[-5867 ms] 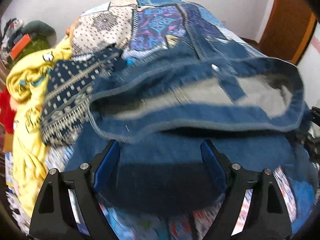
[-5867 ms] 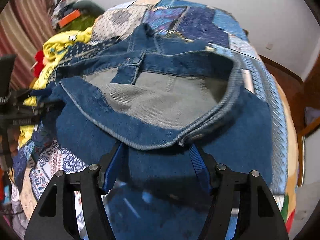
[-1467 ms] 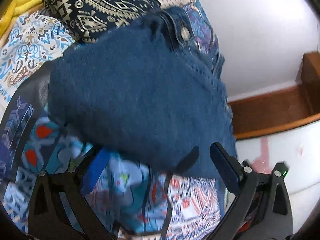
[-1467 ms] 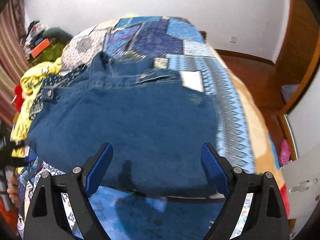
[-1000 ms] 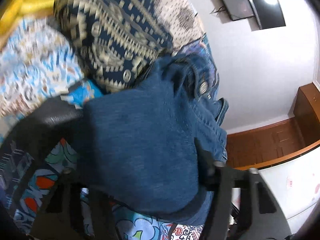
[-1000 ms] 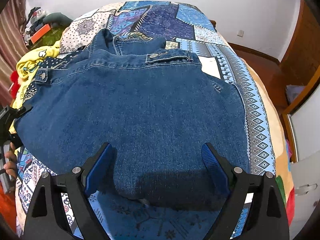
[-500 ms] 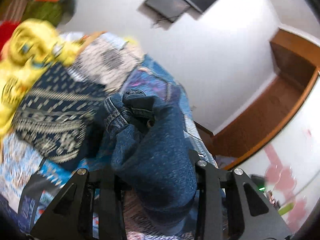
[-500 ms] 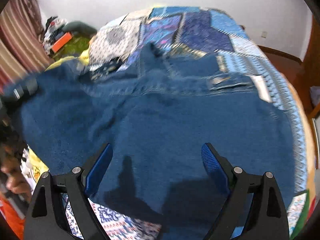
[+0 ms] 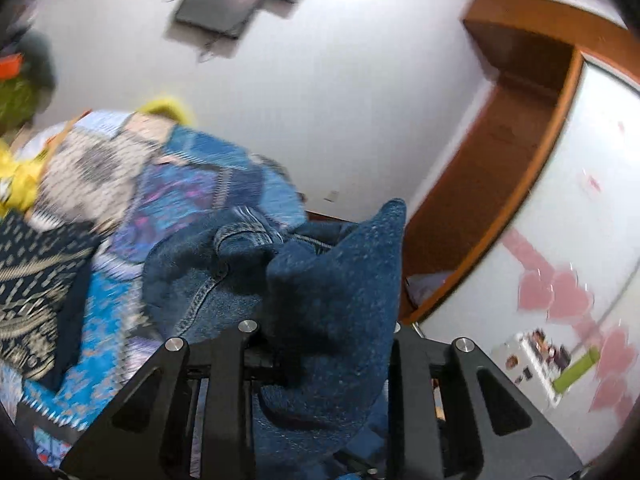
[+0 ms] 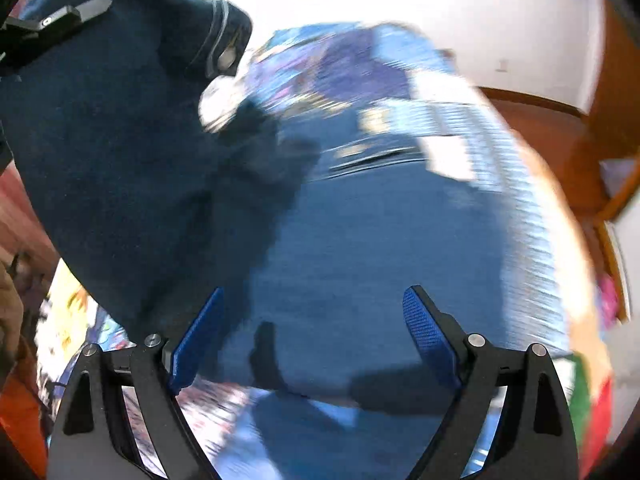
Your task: Fold large clothes
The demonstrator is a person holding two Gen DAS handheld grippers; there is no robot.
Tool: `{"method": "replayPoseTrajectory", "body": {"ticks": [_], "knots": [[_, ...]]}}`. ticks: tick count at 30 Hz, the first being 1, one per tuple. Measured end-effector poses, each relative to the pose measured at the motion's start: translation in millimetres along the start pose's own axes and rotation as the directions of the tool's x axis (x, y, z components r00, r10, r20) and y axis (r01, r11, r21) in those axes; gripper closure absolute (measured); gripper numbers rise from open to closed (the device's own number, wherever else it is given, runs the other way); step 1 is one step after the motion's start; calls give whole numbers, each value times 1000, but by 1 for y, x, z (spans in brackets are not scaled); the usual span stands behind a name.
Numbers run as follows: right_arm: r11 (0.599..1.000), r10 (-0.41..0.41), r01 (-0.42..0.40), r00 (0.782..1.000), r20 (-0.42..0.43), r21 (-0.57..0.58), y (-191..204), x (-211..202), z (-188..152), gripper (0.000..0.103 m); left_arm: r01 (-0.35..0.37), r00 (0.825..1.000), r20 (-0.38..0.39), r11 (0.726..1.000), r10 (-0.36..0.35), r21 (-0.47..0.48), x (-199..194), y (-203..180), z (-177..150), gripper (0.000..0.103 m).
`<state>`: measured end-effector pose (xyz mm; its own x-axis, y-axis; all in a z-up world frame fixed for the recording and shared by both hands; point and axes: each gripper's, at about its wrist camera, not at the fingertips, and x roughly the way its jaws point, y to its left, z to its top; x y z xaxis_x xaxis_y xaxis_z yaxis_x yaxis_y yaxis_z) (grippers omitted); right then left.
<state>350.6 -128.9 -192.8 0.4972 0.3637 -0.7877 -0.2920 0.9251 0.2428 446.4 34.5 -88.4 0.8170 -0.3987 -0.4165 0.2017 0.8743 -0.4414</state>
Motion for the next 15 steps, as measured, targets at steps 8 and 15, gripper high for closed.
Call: {"method": "replayPoseTrajectory", "body": {"ticks": [8, 15], "knots": [[966, -165, 150, 985, 52, 212, -101, -69, -40, 14, 58, 983, -182, 968, -13, 246, 81, -123, -72, 80], [933, -223, 208, 975, 17, 293, -143, -90, -72, 14, 84, 891, -431, 883, 141, 462, 128, -155, -159, 73]]}}
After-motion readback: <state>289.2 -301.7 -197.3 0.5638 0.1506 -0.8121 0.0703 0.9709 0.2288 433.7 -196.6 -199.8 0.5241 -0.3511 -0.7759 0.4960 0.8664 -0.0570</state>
